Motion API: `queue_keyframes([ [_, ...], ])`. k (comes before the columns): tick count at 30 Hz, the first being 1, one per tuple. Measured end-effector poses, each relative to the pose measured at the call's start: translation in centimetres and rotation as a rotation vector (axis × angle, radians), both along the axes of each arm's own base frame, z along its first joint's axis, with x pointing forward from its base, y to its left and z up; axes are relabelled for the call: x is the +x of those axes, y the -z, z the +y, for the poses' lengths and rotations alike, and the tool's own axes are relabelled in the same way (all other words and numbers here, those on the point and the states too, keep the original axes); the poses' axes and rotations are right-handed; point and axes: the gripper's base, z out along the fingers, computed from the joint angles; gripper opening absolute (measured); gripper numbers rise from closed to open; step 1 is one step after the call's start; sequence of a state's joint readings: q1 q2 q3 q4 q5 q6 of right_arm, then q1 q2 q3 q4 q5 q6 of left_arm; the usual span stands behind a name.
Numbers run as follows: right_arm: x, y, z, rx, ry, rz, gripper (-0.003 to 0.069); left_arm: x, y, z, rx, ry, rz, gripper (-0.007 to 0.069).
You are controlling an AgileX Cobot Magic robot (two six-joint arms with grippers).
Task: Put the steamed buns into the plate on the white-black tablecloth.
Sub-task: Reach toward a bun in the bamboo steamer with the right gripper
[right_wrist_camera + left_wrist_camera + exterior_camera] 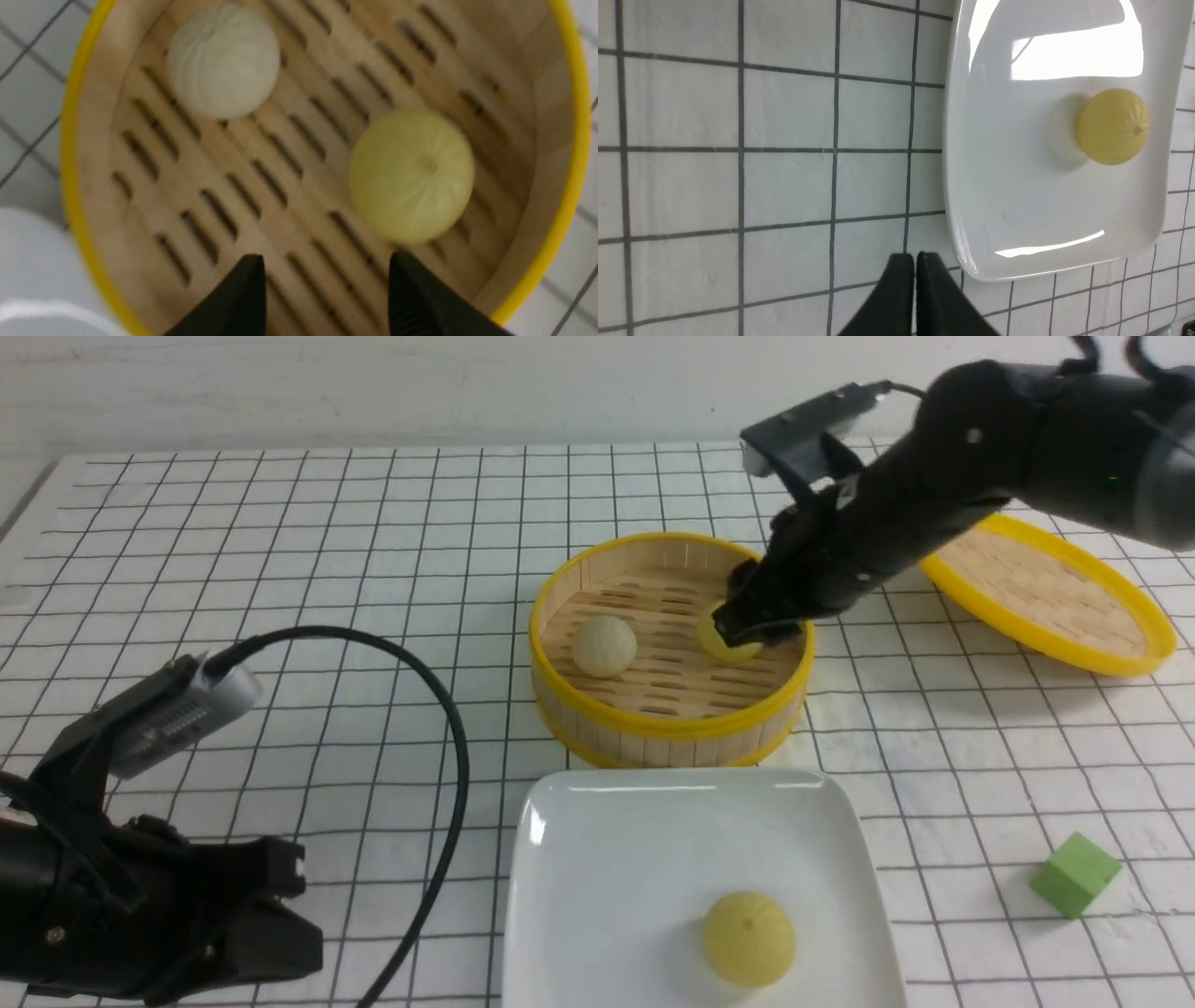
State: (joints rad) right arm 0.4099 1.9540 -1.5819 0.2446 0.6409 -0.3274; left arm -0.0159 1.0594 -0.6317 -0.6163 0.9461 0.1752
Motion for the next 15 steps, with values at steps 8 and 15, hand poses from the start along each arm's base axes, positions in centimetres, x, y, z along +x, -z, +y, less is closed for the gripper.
queue_keyframes([
  [8,3.6,4.0,0.4,-0.034,0.087,-0.063,0.0365,0.0,0.0,0.0,0.003,0.002,-0.001,0.005],
  [15,3.8,4.4,0.5,-0.008,0.123,-0.05,0.0148,0.0,0.0,0.0,0.008,0.005,-0.001,0.0055],
])
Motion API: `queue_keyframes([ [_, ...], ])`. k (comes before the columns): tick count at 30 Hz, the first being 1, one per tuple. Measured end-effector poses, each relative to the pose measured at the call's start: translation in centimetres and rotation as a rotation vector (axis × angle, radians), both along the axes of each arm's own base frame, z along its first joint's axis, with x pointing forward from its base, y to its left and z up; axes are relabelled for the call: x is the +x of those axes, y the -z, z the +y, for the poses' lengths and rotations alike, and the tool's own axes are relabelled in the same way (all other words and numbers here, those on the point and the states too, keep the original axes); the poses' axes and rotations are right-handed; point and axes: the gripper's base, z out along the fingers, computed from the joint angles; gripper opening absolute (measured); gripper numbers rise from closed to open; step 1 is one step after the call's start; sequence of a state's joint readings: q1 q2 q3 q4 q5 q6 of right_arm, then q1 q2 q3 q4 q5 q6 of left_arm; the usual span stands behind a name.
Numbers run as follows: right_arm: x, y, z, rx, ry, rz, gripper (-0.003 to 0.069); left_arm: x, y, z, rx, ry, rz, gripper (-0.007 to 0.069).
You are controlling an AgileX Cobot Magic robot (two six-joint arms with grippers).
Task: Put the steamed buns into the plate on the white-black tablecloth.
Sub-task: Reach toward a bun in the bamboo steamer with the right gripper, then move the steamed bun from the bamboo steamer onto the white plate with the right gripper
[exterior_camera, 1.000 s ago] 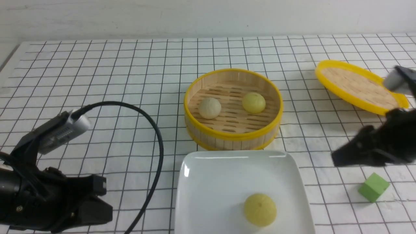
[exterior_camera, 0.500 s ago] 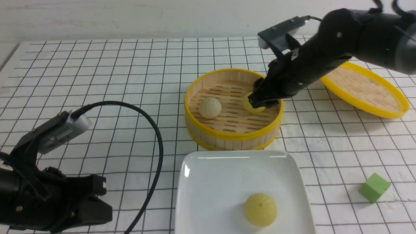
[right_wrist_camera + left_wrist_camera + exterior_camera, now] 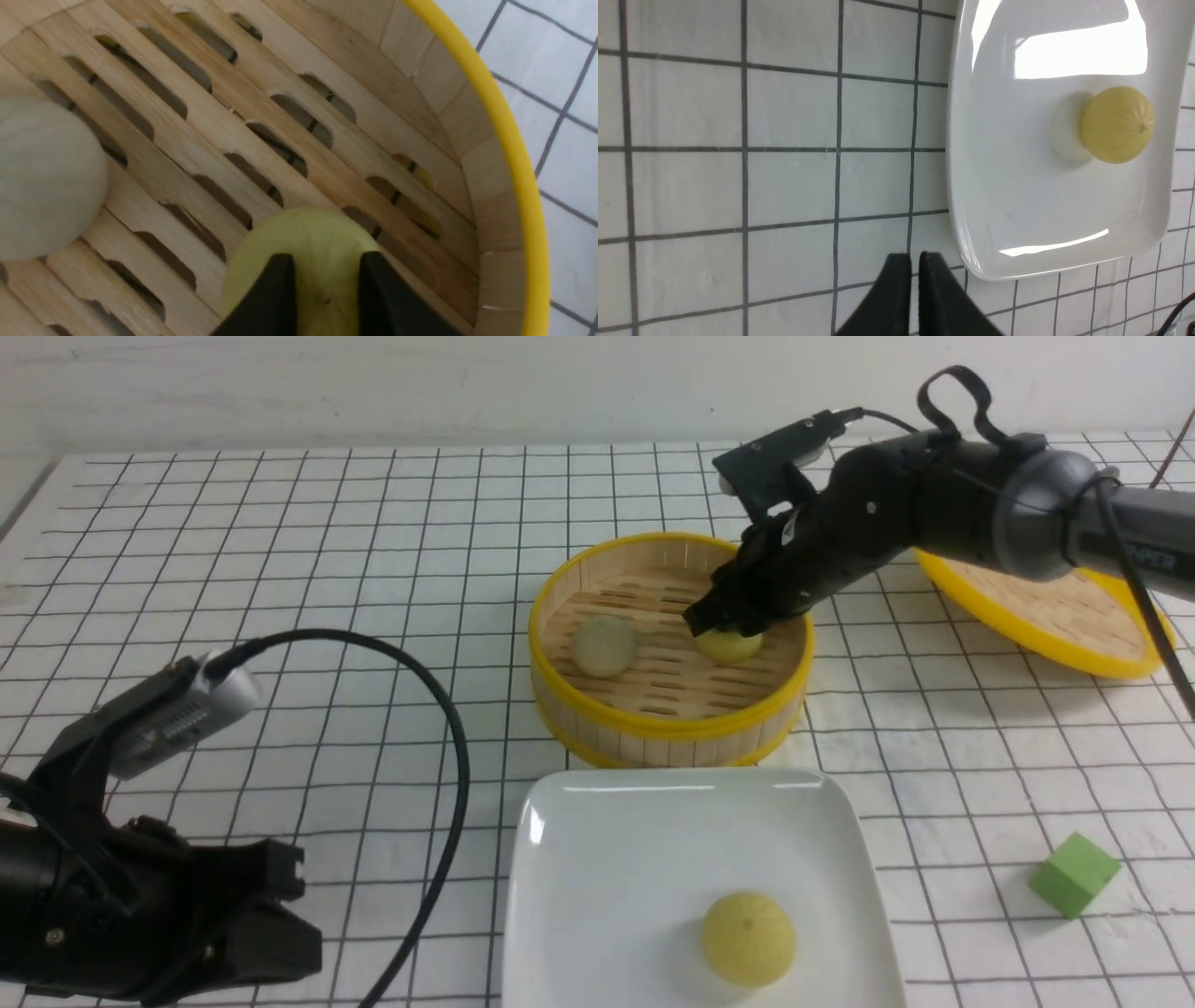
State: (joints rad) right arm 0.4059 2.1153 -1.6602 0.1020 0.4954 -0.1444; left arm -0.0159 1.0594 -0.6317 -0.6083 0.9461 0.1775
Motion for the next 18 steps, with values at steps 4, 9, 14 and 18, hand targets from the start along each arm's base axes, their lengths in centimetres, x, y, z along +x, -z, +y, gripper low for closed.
queue_keyframes([
  [4,-1.2,-3.3,-0.4,0.005,-0.008,-0.015,0.001,0.0,0.1,0.2,0.028,0.01,0.0,0.0055],
  [9,-4.9,-11.0,-1.8,0.044,-0.019,-0.047,0.001,-0.1,0.2,0.2,0.036,0.016,0.004,0.0063],
  [14,-11.7,-15.6,-3.0,0.167,-0.056,0.115,0.0013,-0.1,0.2,0.2,0.037,0.018,0.006,0.0071],
  [18,-14.9,-11.9,-2.5,0.204,-0.064,0.226,0.0019,-0.1,0.2,0.2,0.039,0.019,0.006,0.0072],
])
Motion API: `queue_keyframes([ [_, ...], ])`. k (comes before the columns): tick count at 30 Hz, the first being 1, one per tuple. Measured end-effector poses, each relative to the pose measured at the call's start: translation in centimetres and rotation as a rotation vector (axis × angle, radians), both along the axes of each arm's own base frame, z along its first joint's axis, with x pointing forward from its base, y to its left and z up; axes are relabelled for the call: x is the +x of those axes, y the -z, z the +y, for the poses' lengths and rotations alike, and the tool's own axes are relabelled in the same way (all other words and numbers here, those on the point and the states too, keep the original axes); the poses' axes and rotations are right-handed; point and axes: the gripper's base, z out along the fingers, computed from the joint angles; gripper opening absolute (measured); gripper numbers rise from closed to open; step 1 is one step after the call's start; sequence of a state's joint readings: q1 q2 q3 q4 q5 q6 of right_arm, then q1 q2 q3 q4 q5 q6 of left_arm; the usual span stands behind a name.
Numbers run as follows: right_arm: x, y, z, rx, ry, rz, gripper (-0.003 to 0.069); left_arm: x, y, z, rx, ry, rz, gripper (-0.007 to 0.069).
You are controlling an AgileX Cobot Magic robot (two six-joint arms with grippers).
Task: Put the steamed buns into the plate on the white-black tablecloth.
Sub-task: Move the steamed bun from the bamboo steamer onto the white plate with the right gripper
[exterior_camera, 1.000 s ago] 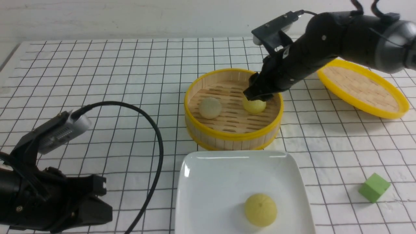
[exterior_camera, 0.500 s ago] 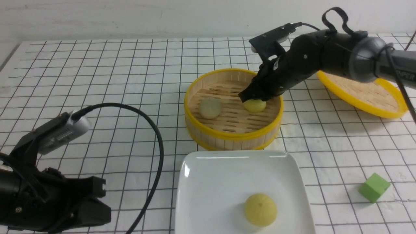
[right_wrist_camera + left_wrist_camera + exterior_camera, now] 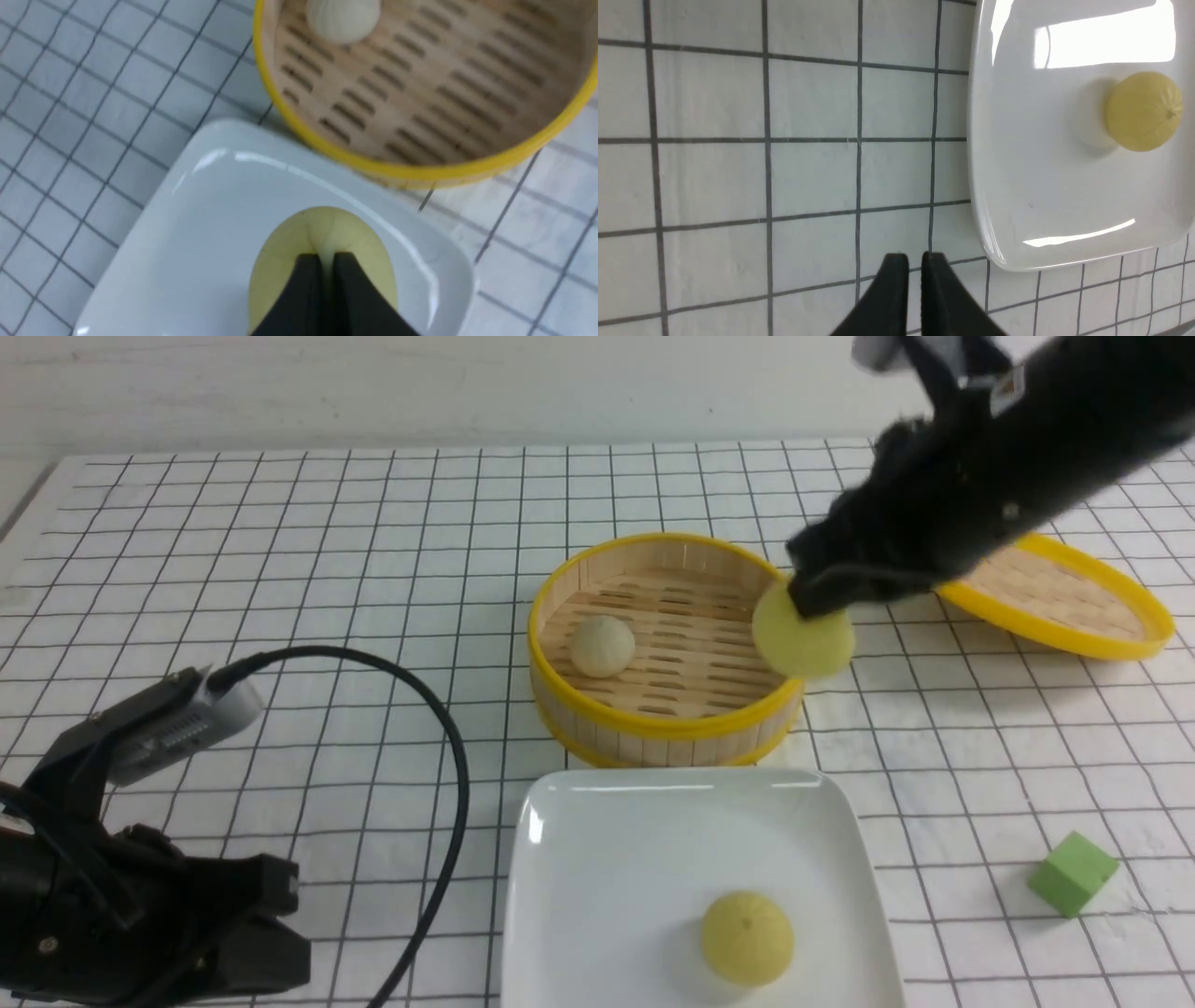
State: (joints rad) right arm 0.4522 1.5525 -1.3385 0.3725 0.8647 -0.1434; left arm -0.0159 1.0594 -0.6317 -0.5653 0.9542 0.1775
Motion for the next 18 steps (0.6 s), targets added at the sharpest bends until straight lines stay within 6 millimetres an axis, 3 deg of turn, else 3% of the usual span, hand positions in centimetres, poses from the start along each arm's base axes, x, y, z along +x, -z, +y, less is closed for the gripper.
queue_keyframes([
  [1,-0.5,1.5,0.2,-0.006,0.001,0.021,0.002,0.0,0.0,0.0,0.001,0.0,0.0,0.0072],
  [2,-0.7,1.8,0.3,-0.007,-0.001,0.024,0.002,0.0,0.0,0.0,0.001,0.0,0.0,0.0072],
  [3,-1.4,4.3,0.4,-0.03,0.003,0.06,0.0024,0.0,0.0,0.0,0.001,0.0,-0.001,0.0072],
  [5,-1.6,7.2,0.3,-0.046,0.032,0.073,0.0035,0.1,0.0,0.0,0.002,-0.003,-0.006,0.0073],
  [6,-1.6,7.4,0.3,-0.044,0.04,0.067,0.0037,0.1,0.0,0.0,0.002,-0.004,-0.007,0.0073],
  [9,-1.3,11.1,0.1,-0.06,0.104,0.094,0.0094,0.2,0.0,0.1,0.004,-0.01,-0.018,0.0074],
  [14,-0.9,12.4,0.4,-0.054,0.138,0.108,0.0274,0.3,-0.1,0.1,0.006,-0.016,-0.027,0.0086],
  [18,-1.3,11.3,0.2,-0.061,0.112,0.103,0.0404,0.4,-0.1,0.1,0.008,-0.022,-0.038,0.009],
])
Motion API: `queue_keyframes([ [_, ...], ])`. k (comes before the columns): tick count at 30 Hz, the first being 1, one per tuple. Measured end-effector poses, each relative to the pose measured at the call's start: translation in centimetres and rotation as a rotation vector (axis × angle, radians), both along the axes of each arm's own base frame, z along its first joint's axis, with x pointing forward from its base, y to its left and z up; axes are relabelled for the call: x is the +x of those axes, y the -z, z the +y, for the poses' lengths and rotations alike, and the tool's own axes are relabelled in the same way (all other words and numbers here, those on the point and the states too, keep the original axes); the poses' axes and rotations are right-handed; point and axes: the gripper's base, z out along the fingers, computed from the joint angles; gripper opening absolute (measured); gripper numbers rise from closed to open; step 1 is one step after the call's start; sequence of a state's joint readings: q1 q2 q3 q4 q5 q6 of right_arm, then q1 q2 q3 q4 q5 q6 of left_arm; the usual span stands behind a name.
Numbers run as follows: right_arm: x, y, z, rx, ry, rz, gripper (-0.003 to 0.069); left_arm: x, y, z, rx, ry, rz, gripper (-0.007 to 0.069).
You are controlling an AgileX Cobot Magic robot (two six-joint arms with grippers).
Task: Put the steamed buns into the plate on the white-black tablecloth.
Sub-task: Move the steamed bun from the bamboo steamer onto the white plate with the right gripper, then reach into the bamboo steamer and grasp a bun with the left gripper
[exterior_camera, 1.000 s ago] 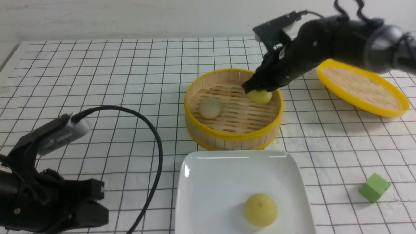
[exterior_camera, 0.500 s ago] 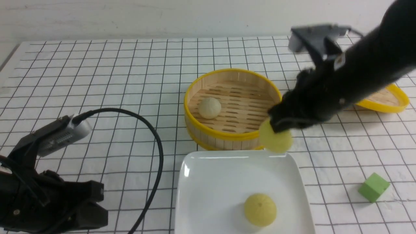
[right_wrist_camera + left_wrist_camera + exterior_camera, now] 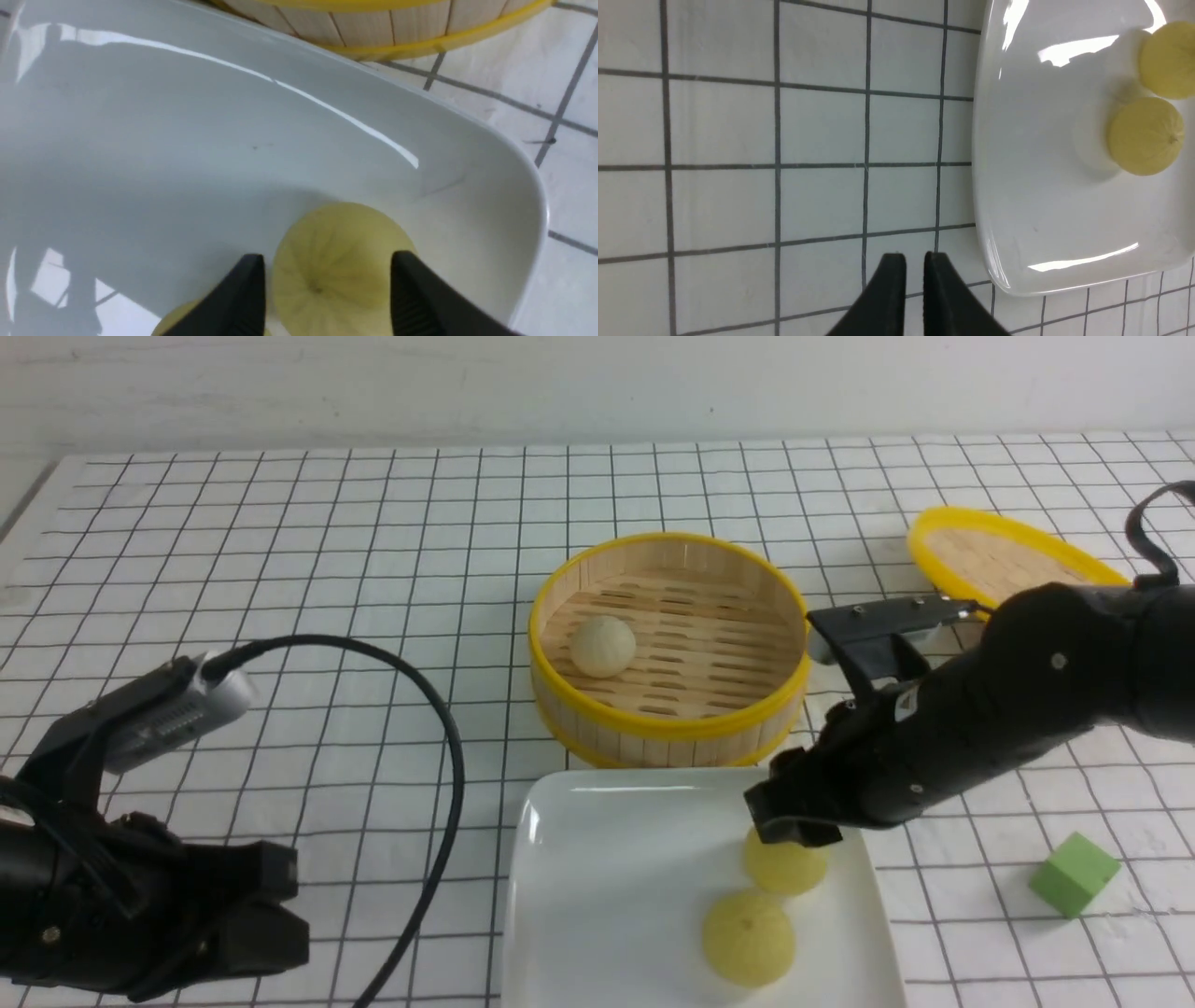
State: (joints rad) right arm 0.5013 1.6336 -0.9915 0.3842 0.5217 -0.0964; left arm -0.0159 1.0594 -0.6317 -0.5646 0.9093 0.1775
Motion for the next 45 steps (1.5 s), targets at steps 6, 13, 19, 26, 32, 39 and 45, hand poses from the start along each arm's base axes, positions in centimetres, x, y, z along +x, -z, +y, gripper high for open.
queue_keyframes([
  [6,-2.2,-7.6,-3.3,-0.072,-0.073,-0.095,0.0318,0.3,0.1,0.0,-0.001,0.0,0.012,0.0097],
  [13,-10.0,-13.2,-10.0,-0.205,-0.045,-0.122,-0.001,4.3,-1.1,0.2,0.045,0.039,0.027,0.0099],
  [19,-14.7,-12.5,-12.1,-0.199,-0.019,-0.165,-0.0015,9.9,-2.8,-0.9,0.048,0.105,0.037,0.0028],
  [26,-16.8,-8.8,-13.0,-0.213,-0.007,-0.176,-0.0014,17.3,-5.2,-8.9,0.083,0.272,-0.099,0.0013],
  [32,-16.5,-7.3,-12.9,-0.208,0.0,-0.193,-0.0011,21.3,-5.2,-13.8,0.193,0.29,-0.164,0.0118],
  [39,-16.1,-7.6,-12.8,-0.184,0.013,-0.249,-0.0008,24.8,-2.1,-18.0,0.346,0.306,-0.202,0.033],
  [45,-16.1,-7.6,-12.7,-0.169,0.017,-0.25,-0.0005,25.8,1.5,-19.9,0.382,0.343,-0.181,0.0389],
])
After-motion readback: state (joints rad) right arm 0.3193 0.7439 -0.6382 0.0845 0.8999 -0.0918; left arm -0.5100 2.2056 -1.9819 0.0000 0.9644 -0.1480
